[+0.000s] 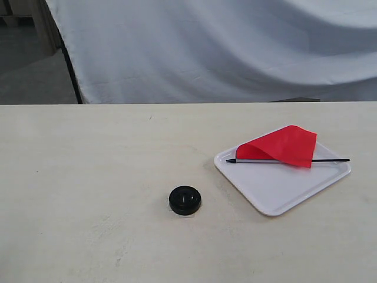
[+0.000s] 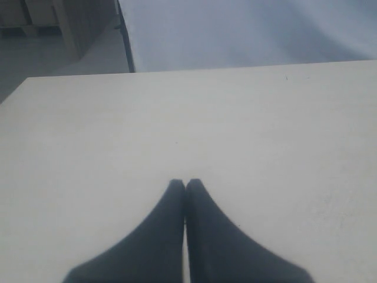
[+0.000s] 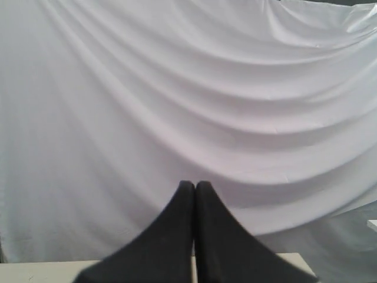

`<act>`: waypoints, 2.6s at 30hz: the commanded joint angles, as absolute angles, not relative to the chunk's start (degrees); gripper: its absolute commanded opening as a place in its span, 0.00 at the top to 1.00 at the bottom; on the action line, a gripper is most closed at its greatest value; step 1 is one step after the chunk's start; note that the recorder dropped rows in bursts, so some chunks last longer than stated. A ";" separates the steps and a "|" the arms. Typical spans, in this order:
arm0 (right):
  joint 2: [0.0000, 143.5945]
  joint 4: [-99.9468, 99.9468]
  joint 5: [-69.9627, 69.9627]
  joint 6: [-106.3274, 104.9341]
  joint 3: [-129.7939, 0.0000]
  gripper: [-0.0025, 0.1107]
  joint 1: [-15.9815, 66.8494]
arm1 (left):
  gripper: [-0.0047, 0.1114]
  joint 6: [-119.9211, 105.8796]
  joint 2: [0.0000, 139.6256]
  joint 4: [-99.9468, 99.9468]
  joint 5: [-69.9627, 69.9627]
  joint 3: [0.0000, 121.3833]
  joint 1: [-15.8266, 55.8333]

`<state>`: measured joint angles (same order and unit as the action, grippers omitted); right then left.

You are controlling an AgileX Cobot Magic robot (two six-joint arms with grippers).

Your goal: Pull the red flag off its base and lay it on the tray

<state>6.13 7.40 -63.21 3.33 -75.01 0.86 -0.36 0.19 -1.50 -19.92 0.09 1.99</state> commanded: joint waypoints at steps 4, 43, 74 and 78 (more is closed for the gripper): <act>0.05 7.09 -65.41 3.19 -74.95 0.98 -0.51 | 0.96 0.00 0.00 -1.65 -19.66 0.00 1.87; 0.00 1.29 -7.22 3.90 0.00 0.98 -0.51 | 0.96 0.00 0.00 -1.65 -19.66 0.00 1.87; 0.00 1.29 -12.29 3.64 0.00 0.98 -0.51 | 0.96 0.00 0.00 -1.65 -19.66 0.00 1.87; 0.00 1.29 -12.29 3.64 0.00 0.98 -0.51 | 0.96 0.00 0.00 -1.65 -19.66 0.00 1.87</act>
<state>0.25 1.32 -12.32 3.78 -0.18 -0.25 -0.36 0.19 -1.50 -19.92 0.09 1.99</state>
